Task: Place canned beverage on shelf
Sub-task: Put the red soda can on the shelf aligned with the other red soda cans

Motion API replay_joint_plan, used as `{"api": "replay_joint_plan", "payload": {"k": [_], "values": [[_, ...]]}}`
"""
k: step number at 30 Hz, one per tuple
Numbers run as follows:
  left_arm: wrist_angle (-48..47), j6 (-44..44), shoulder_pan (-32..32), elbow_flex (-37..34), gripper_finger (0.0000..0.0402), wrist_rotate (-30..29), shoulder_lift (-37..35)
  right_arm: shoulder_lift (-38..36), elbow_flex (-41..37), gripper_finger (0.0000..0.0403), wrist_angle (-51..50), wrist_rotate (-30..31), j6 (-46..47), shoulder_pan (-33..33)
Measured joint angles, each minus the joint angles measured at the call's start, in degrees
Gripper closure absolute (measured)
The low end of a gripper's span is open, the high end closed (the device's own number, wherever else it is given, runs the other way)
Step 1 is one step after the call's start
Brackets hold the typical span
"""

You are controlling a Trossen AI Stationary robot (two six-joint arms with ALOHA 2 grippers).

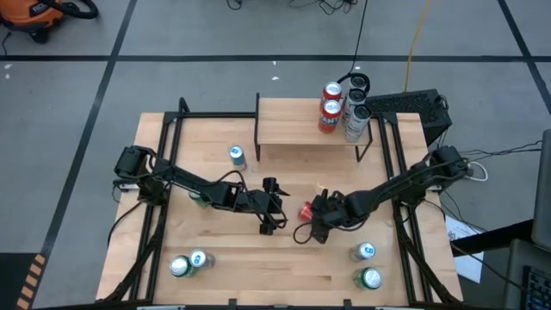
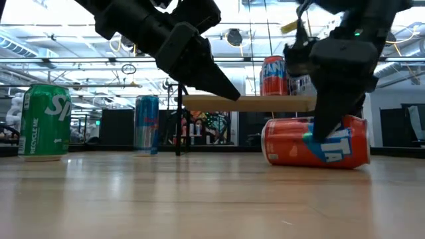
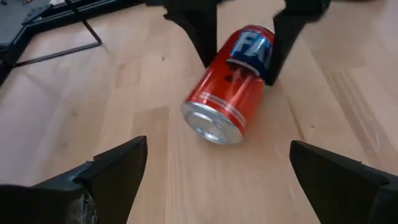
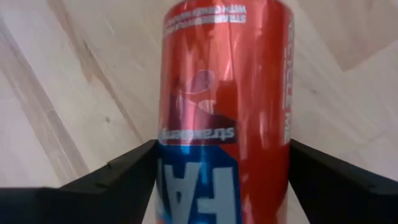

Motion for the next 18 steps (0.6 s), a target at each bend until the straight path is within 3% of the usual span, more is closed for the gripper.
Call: {"api": "replay_joint_plan", "payload": {"k": [9, 18], "values": [[-0.1, -0.5, -0.1, 0.0, 0.0014, 1.4, 0.4, -1.5, 1.2, 0.0128, 3.9, -0.5, -14.7, 1.2], [13.5, -0.5, -0.4, 0.0, 0.0014, 10.4, 7.5, -2.3, 5.9, 0.0127, 5.1, 1.2, -22.8, 1.4]]}}
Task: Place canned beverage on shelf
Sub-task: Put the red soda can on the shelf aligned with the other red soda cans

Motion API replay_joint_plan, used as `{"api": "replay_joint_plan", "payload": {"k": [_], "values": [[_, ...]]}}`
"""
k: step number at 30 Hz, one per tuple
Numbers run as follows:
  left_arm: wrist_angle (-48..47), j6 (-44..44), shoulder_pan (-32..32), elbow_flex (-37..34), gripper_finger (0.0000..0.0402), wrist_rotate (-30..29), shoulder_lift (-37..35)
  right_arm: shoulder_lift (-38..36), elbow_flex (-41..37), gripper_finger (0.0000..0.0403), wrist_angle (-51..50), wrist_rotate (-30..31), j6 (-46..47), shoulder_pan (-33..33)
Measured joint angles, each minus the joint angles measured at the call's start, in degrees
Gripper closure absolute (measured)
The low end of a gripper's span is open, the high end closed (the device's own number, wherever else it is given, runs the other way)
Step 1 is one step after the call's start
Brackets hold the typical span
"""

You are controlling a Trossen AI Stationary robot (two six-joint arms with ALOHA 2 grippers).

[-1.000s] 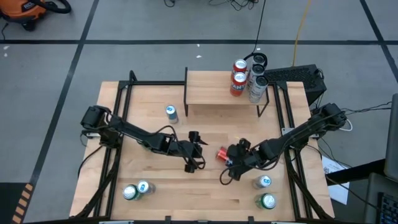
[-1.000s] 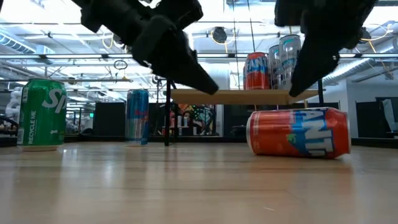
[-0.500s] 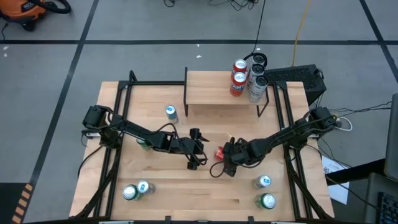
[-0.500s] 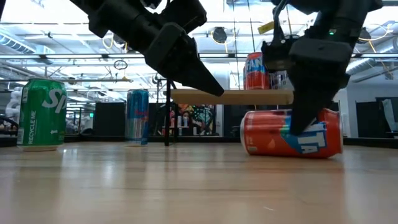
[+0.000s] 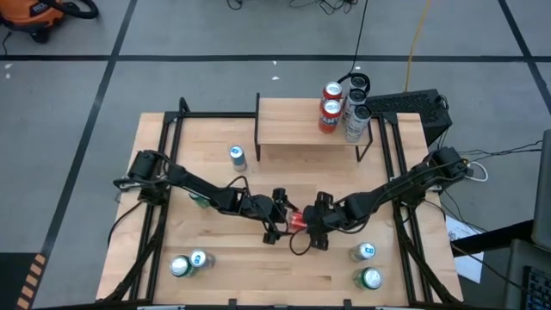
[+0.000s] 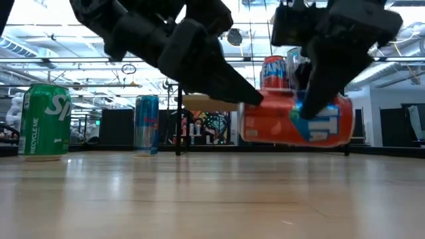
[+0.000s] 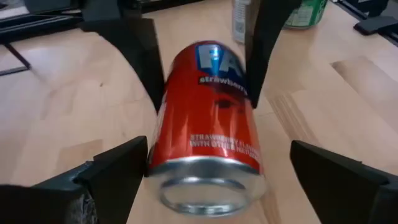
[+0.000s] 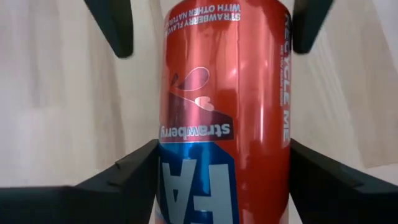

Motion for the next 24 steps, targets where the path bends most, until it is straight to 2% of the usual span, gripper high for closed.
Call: {"api": "replay_joint_plan", "payload": {"k": [8, 13, 16, 21, 24], "values": [[1.1, -3.5, 1.3, 0.0, 0.0014, 0.4, 2.4, 0.0, 0.1, 0.0125, 2.7, 1.4, -8.5, 0.3], [1.9, -3.3, 2.0, 0.0, 0.0020, 0.7, 2.4, -0.1, 0.3, 0.0124, 3.4, 1.9, -9.5, 0.2], [3.3, -2.8, 1.7, 0.0, 0.0048, 0.7, 2.5, -0.2, 0.4, 0.0123, 3.1, 1.8, -8.1, 0.2], [3.5, -1.3, 1.7, 0.0, 0.0119, 0.7, 2.5, -0.2, 0.4, 0.0102, 2.6, 1.7, -2.5, 0.3], [3.9, -1.3, 1.7, 0.0, 0.0123, 0.4, 2.5, -0.4, 0.5, 0.0080, 2.9, 2.8, 3.4, 0.2]]}}
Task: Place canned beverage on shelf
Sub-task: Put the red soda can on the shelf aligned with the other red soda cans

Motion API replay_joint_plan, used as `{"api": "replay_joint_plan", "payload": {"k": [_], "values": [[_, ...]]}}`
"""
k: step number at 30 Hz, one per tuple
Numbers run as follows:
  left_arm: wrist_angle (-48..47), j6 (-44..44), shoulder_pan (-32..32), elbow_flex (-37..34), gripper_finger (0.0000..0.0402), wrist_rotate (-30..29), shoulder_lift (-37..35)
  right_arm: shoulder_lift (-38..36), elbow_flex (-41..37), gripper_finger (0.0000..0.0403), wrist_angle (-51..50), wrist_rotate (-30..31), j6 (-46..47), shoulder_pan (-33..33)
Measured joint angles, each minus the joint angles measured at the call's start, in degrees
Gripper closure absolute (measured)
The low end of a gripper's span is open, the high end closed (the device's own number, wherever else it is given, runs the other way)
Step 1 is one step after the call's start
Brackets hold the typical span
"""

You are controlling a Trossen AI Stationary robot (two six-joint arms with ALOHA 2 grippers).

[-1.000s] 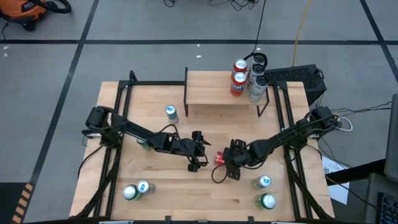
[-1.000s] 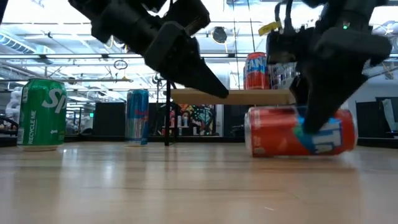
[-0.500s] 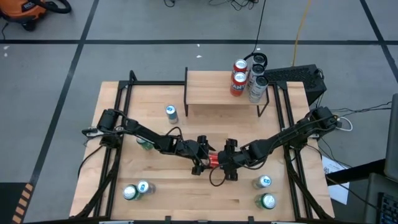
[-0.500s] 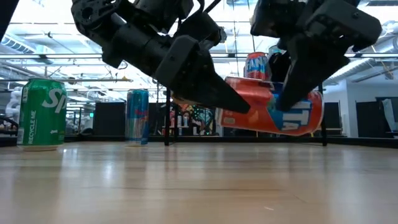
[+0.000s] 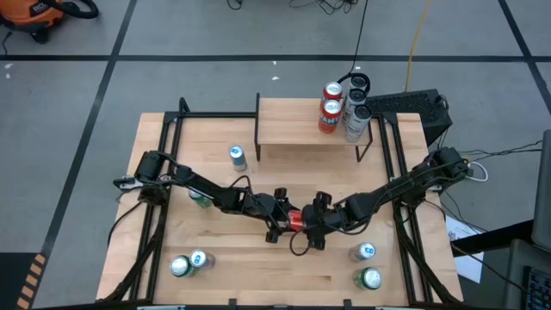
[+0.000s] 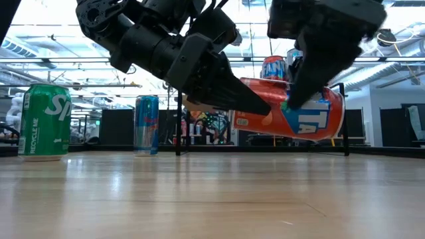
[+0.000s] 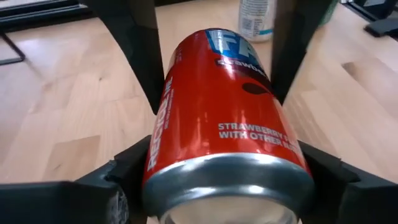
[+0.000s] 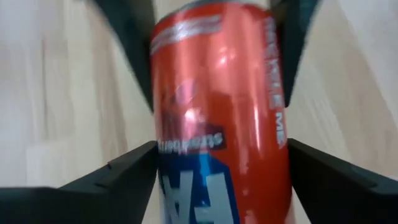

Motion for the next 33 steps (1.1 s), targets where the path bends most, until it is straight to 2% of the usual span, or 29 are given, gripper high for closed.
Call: {"api": "replay_joint_plan", "payload": {"k": [4, 7, 13, 16, 19, 23, 25, 30, 33], "values": [[1.2, -0.2, 0.0, 0.0, 0.0123, -3.0, 0.0, -2.6, 0.0, 0.0070, -1.7, 1.1, 4.8, -0.2], [3.2, -1.4, 0.0, 0.2, 0.0123, -4.4, -0.2, -6.4, 0.0, 0.0071, -4.6, 5.2, 6.3, 1.4], [5.0, -3.2, 0.3, -0.5, 0.0123, -9.2, 0.3, -14.1, -2.8, 0.0074, -6.7, 23.0, 11.2, 8.5], [15.0, -3.3, 0.2, -3.0, 0.0123, -11.6, -0.1, -17.0, -7.4, 0.0074, -3.4, 30.8, 15.0, 12.9], [28.9, -3.2, 0.1, -8.1, 0.0123, -11.6, 0.0, -19.4, -13.3, 0.0074, 5.0, 39.8, 16.7, 17.0], [46.5, -2.2, 0.1, -13.7, 0.0123, -11.7, -0.1, -20.4, -19.9, 0.0074, 18.8, 43.6, 12.3, 18.2], [51.6, -1.0, 0.1, -15.2, 0.0123, -11.6, -0.2, -20.5, -22.3, 0.0074, 29.4, 43.6, 6.5, 17.9], [54.3, 2.9, -0.5, -16.0, 0.0123, -8.7, -0.1, -20.4, -27.3, 0.0074, 57.2, 40.1, -12.3, 16.4], [56.8, 5.4, -1.3, -15.7, 0.0123, -7.1, -0.2, -20.5, -29.1, 0.0074, 69.6, 37.5, -20.0, 15.3]]}}
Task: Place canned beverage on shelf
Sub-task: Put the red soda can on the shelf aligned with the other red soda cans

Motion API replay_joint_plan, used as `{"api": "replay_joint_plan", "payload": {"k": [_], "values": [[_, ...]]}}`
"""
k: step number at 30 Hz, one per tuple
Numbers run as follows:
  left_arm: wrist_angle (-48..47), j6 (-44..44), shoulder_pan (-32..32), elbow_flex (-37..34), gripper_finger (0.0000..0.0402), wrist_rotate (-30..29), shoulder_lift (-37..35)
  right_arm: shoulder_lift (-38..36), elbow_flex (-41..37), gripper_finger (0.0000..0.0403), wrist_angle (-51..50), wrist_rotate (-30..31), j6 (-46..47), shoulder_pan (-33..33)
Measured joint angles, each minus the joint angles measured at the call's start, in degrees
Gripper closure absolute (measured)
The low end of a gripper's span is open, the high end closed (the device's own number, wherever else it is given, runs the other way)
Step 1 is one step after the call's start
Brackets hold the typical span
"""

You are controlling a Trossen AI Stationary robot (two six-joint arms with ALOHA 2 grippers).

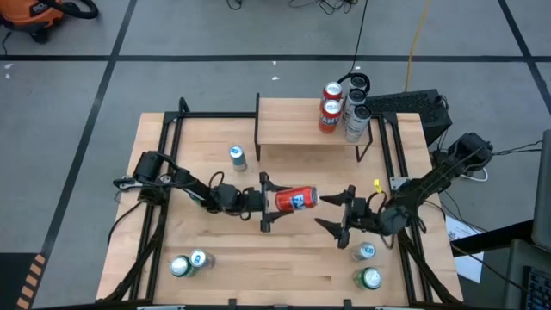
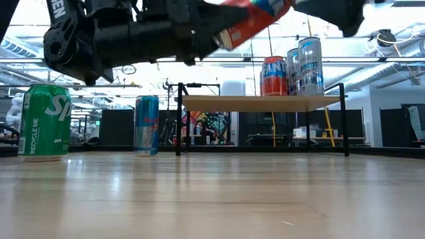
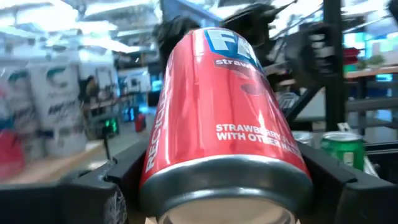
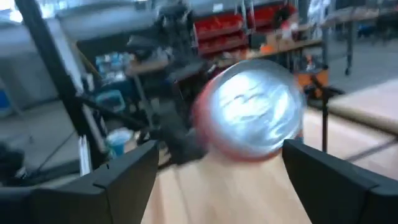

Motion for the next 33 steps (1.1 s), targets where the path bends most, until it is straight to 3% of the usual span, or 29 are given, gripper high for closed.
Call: {"api": "replay_joint_plan", "payload": {"k": [3, 7, 14, 23, 28, 33], "values": [[-0.2, 2.6, -1.0, 0.0, 0.0123, 1.1, 0.2, 0.1, -0.8, 0.0074, 3.9, -2.4, -2.4, -1.7], [0.6, 5.2, -1.4, 0.0, 0.0123, 1.5, 0.2, 0.6, -0.7, 0.0073, 6.3, -11.1, -1.6, -4.3], [0.6, 5.1, -1.4, 0.4, 0.0123, 0.5, 0.2, 5.3, -0.7, 0.0073, 11.3, -15.2, -0.7, -7.5], [0.6, 6.6, -1.4, 0.6, 0.0122, -0.6, 0.1, 10.2, -0.8, 0.0088, 20.4, -15.5, -4.7, -8.1], [-0.2, 9.0, -1.4, 0.6, 0.0122, -0.7, 0.1, 10.1, -0.8, 0.0117, 20.1, -15.1, -6.0, -8.3], [-1.9, 9.4, -1.3, 0.8, 0.0107, -2.0, 0.0, 7.0, -0.8, 0.0118, 13.8, -15.6, -5.6, -8.8]]}}
